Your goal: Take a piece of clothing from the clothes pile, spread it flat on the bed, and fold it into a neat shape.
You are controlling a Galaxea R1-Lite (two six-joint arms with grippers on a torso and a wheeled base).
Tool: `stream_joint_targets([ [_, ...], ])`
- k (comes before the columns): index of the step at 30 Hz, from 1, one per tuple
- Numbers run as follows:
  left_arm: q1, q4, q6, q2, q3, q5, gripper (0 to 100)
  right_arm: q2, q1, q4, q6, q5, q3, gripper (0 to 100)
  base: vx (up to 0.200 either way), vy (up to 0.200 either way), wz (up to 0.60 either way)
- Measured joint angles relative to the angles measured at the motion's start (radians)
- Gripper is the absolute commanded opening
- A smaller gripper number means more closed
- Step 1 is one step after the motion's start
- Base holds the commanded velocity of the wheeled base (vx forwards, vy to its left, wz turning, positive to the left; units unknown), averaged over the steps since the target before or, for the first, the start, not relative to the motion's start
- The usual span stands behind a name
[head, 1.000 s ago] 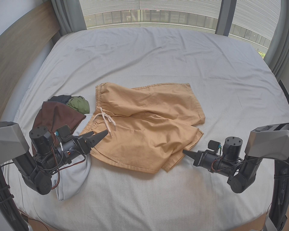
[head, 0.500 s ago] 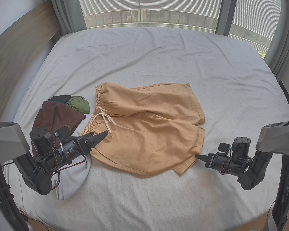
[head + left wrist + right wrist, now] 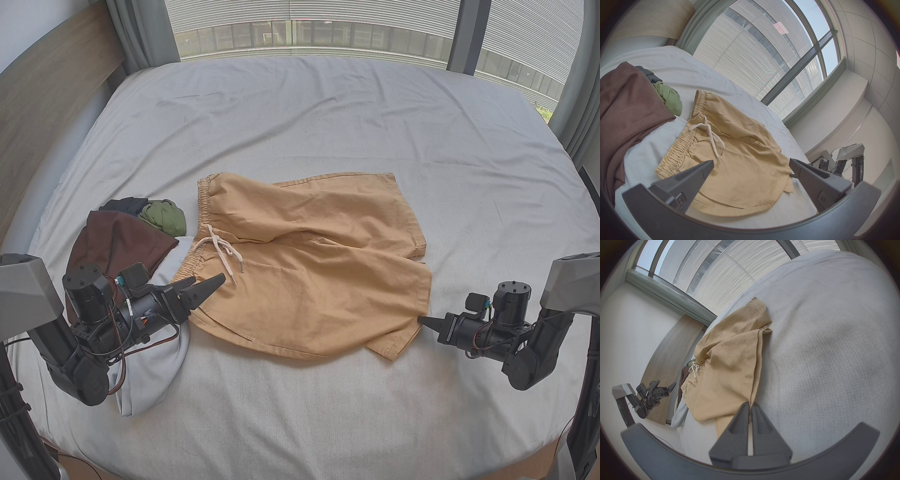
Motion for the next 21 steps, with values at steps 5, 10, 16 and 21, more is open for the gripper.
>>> stream_joint_targets([
  [5,0.003,0.000,0.000,0.005,-0.004,0.001,100,0.000,0.000,-0.006,-0.032,0.000,0.004,100,0.000,0.000,0.00],
  [10,0.005,0.000,0.000,0.006,-0.004,0.001,100,-0.001,0.006,-0.008,-0.037,-0.001,0.006,100,0.000,0.000,0.00],
  [16,0.006,0.000,0.000,0.006,-0.005,0.001,100,-0.013,0.029,-0.014,-0.037,0.011,0.033,100,0.000,0.000,0.00],
  [21,0.007,0.000,-0.001,0.006,-0.005,-0.001,100,-0.020,0.070,-0.012,-0.037,0.018,0.067,100,0.000,0.000,0.00],
])
